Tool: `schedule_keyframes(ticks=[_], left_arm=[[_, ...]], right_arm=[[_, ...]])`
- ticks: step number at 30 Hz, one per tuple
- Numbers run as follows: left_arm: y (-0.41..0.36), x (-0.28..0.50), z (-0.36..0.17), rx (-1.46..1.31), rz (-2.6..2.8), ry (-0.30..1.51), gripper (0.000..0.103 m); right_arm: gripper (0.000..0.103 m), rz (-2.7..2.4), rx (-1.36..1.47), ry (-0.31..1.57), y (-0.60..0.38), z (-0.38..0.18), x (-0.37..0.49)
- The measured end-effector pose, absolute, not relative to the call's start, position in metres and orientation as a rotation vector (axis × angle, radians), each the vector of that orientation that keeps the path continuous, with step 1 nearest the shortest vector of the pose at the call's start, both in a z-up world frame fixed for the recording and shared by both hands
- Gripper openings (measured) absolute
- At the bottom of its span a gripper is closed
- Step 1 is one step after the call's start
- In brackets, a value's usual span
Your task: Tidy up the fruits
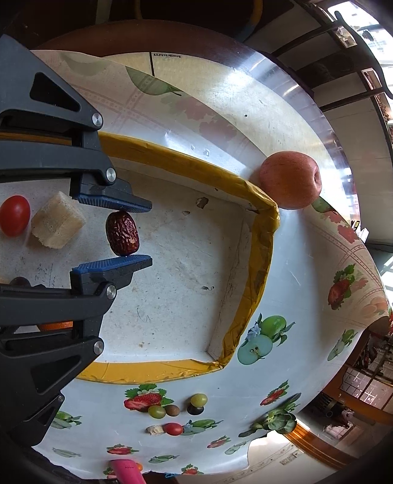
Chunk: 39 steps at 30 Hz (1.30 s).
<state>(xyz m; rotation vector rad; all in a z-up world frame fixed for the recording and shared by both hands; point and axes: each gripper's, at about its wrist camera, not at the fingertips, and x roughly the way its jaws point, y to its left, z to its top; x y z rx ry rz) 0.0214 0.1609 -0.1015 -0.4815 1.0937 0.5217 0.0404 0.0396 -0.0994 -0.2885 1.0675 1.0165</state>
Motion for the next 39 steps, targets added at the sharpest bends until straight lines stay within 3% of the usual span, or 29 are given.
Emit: schedule_keyframes(ticks=[9,11,13,15,28,39], left_arm=[[0.160,0.020,-0.119,-0.473,0.557,1.161,0.028],[0.160,0.016,-0.114,-0.486,0.560,1.147,0.032],[0.160,0.012,-0.107,-0.486,0.572,1.129,0.046],[0.158,0.009,-0.099,-0.487,0.573,1.109,0.050],[0.128,0.010,-0.066,-0.496,0.506,1.046,0.050],[0.066,0.041,-0.052,-0.463,0.365,1.037,0.050]], right_arm=[[0.035,1.001,-0.330,1.111,0.047,-0.118,0.039],[0.042,1.006,-0.319,1.114,0.044,-0.115,0.039],[0.044,1.009,-0.307,1.104,0.040,-0.110,0.039],[0.044,1.010,-0.297,1.094,0.034,-0.102,0.038],[0.045,0.949,-0.191,1.036,-0.028,-0.058,0.046],[0.045,0.793,-0.111,1.050,-0.106,-0.059,0.078]])
